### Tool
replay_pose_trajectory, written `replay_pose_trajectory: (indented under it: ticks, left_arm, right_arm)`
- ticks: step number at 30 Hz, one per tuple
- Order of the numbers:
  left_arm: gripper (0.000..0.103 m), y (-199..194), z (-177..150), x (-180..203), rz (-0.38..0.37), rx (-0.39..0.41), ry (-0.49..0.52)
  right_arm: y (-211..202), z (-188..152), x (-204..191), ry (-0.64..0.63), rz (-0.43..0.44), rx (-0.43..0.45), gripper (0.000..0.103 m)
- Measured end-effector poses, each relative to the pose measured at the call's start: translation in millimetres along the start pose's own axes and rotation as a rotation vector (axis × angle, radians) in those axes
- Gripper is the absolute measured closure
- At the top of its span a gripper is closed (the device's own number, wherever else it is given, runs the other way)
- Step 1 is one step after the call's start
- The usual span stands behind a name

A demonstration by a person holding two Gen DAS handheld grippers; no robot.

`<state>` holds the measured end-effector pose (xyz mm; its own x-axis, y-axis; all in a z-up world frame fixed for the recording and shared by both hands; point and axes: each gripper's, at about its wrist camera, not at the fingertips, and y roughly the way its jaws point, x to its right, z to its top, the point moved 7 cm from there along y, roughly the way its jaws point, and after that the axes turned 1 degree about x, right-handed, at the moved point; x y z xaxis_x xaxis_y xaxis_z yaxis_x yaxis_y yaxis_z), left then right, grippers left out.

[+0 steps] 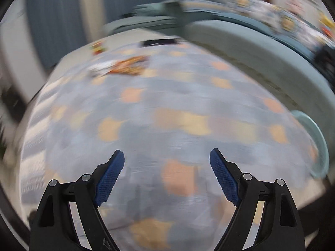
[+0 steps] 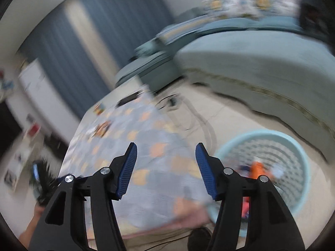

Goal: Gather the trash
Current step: 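Return to the table and grasp the orange panda snack bag with the right gripper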

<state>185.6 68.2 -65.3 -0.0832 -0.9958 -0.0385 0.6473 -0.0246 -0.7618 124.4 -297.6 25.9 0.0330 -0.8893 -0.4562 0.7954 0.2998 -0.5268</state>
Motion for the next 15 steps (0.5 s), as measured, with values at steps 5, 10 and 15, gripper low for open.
replay_pose_trajectory:
  ticks: [5,10,15]
  left_arm:
    - [0.021,12,-4,-50,0.087,0.004,-0.130]
    - [0.021,25,-15,-75,0.098,-0.027,-0.225]
    - [0.021,42,-24,-78,0.107,-0.047,-0.212]
  right_arm:
    - [74,22,-89,-0.030,0.173,-0.122,0.033]
    - [188,21,-171,0.012,0.309,-0.337,0.033]
    - [300,-1,-216,-0.020,0.264,-0.425,0.033]
